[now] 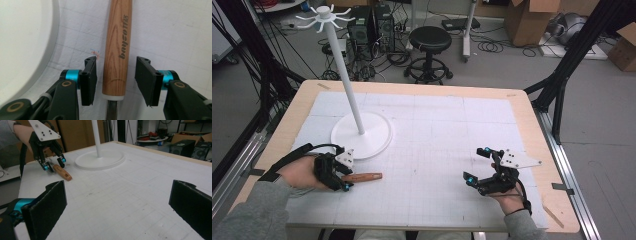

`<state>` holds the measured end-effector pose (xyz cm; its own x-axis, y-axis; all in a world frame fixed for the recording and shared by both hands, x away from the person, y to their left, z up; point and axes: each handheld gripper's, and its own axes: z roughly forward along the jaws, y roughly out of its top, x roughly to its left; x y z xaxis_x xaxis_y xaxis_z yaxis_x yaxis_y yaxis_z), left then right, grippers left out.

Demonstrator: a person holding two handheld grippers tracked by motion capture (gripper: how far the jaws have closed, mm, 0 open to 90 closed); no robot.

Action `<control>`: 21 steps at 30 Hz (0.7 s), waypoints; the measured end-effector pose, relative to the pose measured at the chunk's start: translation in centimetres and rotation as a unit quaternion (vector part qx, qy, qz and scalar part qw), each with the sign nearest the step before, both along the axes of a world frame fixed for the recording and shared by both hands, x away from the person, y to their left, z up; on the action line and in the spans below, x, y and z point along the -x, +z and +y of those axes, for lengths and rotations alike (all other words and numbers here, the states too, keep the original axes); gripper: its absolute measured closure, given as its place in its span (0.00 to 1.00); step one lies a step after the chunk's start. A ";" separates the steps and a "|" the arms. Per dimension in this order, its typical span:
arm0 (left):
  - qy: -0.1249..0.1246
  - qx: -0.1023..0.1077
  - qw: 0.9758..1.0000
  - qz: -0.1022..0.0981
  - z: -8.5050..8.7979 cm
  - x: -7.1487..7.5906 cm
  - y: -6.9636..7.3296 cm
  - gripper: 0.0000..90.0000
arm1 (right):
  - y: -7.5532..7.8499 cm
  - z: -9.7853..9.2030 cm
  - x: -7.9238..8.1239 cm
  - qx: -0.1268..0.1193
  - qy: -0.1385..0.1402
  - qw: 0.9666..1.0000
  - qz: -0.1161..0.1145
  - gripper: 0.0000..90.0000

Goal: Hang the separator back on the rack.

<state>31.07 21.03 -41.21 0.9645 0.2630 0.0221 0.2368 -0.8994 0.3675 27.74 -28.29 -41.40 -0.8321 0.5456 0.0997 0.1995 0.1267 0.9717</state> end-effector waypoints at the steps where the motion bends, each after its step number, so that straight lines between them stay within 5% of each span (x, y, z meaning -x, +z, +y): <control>1: 0.000 0.000 1.000 0.000 0.0 0.0 0.0 0.60 | 0.0 0.0 0.0 0.000 0.000 1.000 0.000 0.01; 21: -0.011 -0.004 1.000 0.007 -0.1 0.0 0.0 0.77 | -0.1 0.0 -0.1 0.000 -0.001 1.000 0.002 0.01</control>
<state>31.05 20.95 -41.21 0.9702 0.2420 0.0102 0.2225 -0.9074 0.3566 27.81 -28.28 -41.46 -0.8306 0.5473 0.1027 0.2030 0.1259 0.9710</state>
